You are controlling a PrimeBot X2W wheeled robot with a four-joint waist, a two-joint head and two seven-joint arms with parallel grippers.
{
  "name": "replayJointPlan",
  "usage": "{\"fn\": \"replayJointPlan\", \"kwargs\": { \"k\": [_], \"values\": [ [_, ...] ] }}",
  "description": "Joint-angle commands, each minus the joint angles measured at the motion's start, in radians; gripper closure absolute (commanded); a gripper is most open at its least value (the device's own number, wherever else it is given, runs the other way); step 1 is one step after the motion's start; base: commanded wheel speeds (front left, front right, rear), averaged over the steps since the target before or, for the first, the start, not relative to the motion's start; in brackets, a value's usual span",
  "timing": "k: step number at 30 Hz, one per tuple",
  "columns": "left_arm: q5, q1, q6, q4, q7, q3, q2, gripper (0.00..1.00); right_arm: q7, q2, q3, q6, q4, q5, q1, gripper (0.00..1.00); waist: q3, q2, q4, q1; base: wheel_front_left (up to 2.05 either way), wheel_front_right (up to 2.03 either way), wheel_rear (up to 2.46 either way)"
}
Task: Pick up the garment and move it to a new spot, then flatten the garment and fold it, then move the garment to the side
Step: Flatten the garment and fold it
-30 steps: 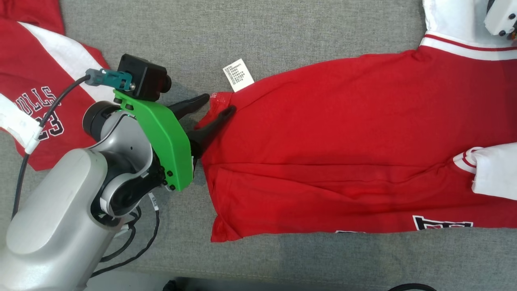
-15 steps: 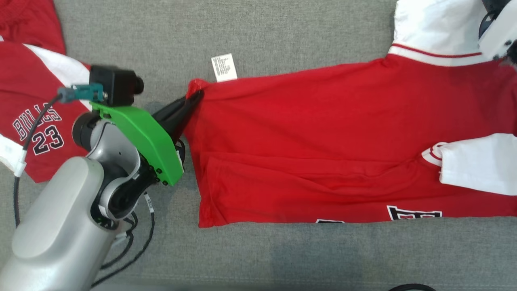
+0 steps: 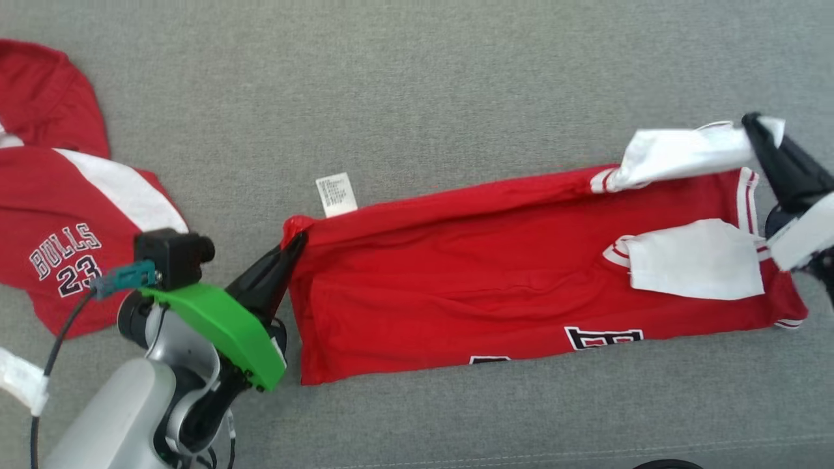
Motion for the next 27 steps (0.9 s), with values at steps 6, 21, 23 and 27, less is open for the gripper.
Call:
{"fn": "replayJointPlan", "kwargs": {
  "k": [6, 21, 23, 27],
  "values": [
    [0.023, 0.140, 0.023, 0.032, -0.100, -0.002, -0.006, 1.00, -0.062, 0.070, -0.023, 0.000, -0.042, 0.024, 0.178, 1.00, -0.056, 0.0000, -0.089, 0.0001, 0.00, 0.00, 0.00],
    [0.055, 0.260, 0.038, 0.078, -0.220, -0.010, -0.010, 0.00, -0.014, 0.104, -0.012, 0.000, 0.016, -0.126, 0.226, 0.00, -0.095, 0.0000, -0.133, 0.0001, 0.00, 0.00, 0.00],
    [0.086, 0.290, 0.061, 0.095, -0.250, -0.019, -0.014, 0.00, -0.007, 0.091, -0.028, 0.000, 0.012, -0.145, 0.241, 0.00, -0.102, 0.0000, -0.131, 0.0001, 0.00, 0.00, 0.00],
    [0.153, 0.322, 0.150, 0.105, -0.385, 0.043, -0.014, 0.00, -0.005, 0.076, -0.109, 0.000, -0.021, -0.146, 0.285, 0.00, -0.109, 0.0000, -0.130, 0.0001, 0.00, 0.00, 0.00]
  ]
}}
